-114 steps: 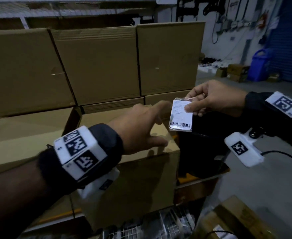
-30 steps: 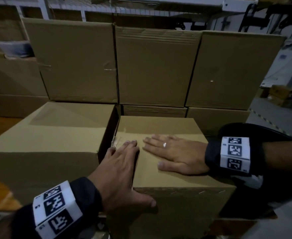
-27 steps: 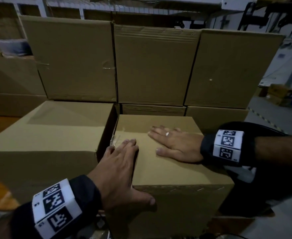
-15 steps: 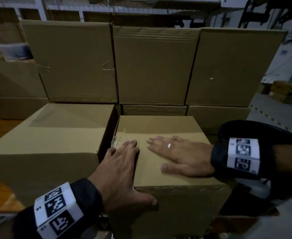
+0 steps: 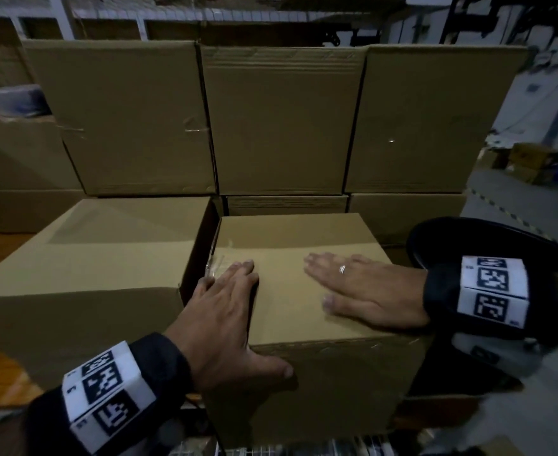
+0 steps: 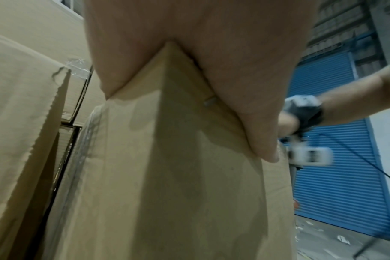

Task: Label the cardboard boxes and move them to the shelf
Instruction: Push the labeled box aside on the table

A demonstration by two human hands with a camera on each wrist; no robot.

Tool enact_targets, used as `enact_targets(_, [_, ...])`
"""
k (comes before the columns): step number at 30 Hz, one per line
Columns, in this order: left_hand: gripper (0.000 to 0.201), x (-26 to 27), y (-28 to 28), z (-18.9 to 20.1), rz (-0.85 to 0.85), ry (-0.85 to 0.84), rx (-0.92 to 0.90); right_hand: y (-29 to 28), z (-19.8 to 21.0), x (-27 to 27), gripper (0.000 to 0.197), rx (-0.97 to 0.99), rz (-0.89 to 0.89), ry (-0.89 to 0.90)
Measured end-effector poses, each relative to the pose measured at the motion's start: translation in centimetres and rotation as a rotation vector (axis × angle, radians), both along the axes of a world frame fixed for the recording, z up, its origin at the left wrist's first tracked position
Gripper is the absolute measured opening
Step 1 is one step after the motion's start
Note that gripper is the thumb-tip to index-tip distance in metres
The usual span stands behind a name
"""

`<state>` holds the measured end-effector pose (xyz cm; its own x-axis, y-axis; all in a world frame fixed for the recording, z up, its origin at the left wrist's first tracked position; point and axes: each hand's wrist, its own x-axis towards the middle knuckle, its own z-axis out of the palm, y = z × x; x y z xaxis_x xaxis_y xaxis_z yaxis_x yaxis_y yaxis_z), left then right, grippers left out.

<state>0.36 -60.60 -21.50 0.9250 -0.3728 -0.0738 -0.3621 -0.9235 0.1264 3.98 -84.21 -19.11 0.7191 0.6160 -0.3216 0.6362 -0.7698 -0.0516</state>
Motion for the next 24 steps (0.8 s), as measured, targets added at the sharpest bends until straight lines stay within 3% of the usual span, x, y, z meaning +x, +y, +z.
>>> enact_targets(5, [0.132,0.1,0.0,-0.1,-0.006,-0.023,0.002,0.9,0.5,-0.5,0.068,-0.03,0.04,0.081])
enact_targets(14, [0.133,0.2,-0.1,0.0,0.013,0.0,-0.024,2.8,0.7,3.8,0.065,-0.061,-0.031,-0.021])
enact_targets(18, [0.132,0.3,0.0,-0.1,0.003,-0.007,-0.044,3.8,0.6,4.3,0.066,-0.114,0.061,-0.016])
enact_targets(21, [0.132,0.3,-0.1,-0.2,0.008,-0.013,-0.046,3.5,0.6,4.5,0.07,-0.108,-0.011,-0.049])
enact_targets(24, [0.135,0.3,-0.1,-0.2,0.014,-0.018,-0.042,3.1,0.6,3.6,0.072,-0.133,0.042,-0.046])
